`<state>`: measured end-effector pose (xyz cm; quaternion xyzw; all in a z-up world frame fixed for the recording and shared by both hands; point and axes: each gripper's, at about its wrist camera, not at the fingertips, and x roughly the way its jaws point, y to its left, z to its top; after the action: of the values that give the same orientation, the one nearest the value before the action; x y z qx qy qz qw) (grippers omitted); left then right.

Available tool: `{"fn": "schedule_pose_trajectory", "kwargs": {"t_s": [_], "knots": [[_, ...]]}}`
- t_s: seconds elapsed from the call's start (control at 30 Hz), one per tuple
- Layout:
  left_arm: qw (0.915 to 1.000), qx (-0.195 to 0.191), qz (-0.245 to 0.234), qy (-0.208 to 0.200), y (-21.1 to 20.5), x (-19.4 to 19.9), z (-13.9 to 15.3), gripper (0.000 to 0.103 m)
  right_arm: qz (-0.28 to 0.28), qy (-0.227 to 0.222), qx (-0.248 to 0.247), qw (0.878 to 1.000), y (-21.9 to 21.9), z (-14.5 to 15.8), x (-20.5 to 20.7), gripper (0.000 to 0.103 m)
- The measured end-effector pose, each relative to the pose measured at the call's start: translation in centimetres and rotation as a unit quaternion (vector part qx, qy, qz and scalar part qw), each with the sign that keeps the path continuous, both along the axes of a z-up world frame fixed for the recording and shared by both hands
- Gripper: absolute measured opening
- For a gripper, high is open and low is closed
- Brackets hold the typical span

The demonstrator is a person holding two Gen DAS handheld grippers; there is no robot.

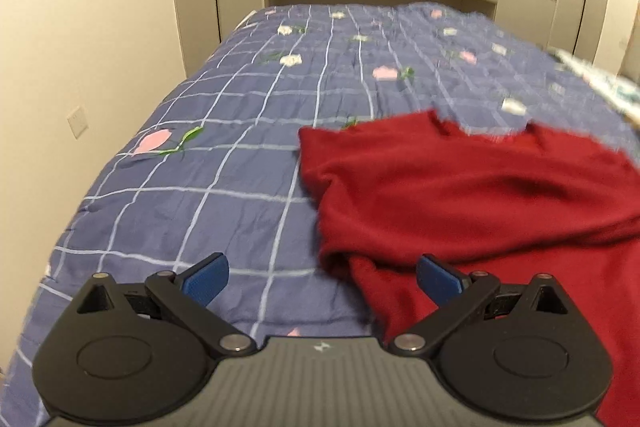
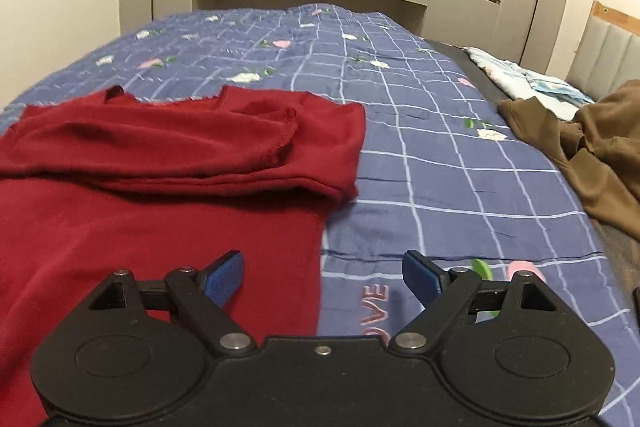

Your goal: Fold small clothes

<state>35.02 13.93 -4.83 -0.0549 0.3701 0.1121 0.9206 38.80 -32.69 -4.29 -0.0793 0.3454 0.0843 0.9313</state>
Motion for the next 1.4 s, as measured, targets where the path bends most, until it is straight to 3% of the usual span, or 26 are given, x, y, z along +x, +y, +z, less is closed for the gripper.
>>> {"fn": "schedule_pose_trajectory", "kwargs": {"t_s": [0.1, 0.2, 0.3, 0.37, 0.5, 0.6, 0.63, 0.8, 0.83, 0.9, 0.93, 0.97, 1.03, 1.17, 1.4], "knots": [[0.9983, -0.028, 0.051, -0.009, 1.5, 1.0, 0.2, 0.099, -0.013, -0.010, 0.016, 1.000, -0.3, 0.8, 1.1, 0.090], [0.9890, -0.105, 0.104, -0.006, 3.8, 2.3, -0.5, 0.079, -0.024, -0.026, 0.051, 0.998, -0.5, 2.1, 3.2, 0.095], [0.9816, -0.147, 0.121, 0.009, 4.8, 3.3, -1.6, 0.045, -0.021, -0.036, 0.056, 0.998, -0.1, 2.5, 5.4, 0.098], [0.9821, -0.152, 0.110, 0.012, 4.6, 3.6, -2.1, 0.011, -0.034, -0.028, 0.039, 0.998, 0.2, 2.0, 7.1, 0.097], [0.9869, -0.114, 0.112, 0.021, 3.7, 3.3, -2.3, 0.002, -0.090, 0.009, 0.006, 0.996, -0.5, 0.0, 8.9, 0.095], [0.9853, -0.109, 0.128, 0.031, 3.8, 2.7, -2.5, 0.000, -0.098, 0.019, 0.024, 0.995, -1.6, -1.3, 8.5, 0.096], [0.9833, -0.100, 0.144, 0.049, 4.0, 2.6, -3.0, 0.000, -0.099, 0.016, 0.023, 0.995, -1.7, -1.5, 8.2, 0.097], [0.9840, -0.121, 0.127, 0.032, 4.6, 1.7, -2.5, 0.000, -0.089, -0.002, 0.018, 0.996, -1.3, -0.9, 7.6, 0.097], [0.9831, -0.126, 0.128, 0.033, 4.7, 1.6, -2.3, 0.006, -0.086, -0.008, 0.021, 0.996, -1.3, -0.5, 7.1, 0.097], [0.9816, -0.136, 0.131, 0.029, 4.7, 1.1, -1.8, 0.024, -0.067, -0.024, 0.031, 0.997, -1.2, 0.6, 6.0, 0.098], [0.9815, -0.137, 0.131, 0.024, 4.6, 0.7, -1.4, 0.041, -0.053, -0.033, 0.035, 0.997, -1.2, 1.2, 5.3, 0.100], [0.9820, -0.134, 0.132, 0.021, 4.5, 0.4, -1.2, 0.066, -0.036, -0.042, 0.035, 0.998, -1.2, 1.7, 4.3, 0.101], [0.9847, -0.117, 0.129, 0.010, 4.0, -0.7, -0.3, 0.088, -0.006, -0.052, 0.033, 0.998, -1.2, 2.6, 2.4, 0.102], [0.9909, -0.101, 0.089, -0.008, 2.9, -3.7, 1.5, 0.097, 0.034, -0.043, 0.026, 0.998, -1.8, 3.7, -1.8, 0.102], [0.9921, -0.119, 0.036, 0.019, 0.7, -9.4, 1.8, 0.100, 0.035, 0.015, 0.074, 0.997, -3.6, 3.5, -8.6, 0.102]]}}
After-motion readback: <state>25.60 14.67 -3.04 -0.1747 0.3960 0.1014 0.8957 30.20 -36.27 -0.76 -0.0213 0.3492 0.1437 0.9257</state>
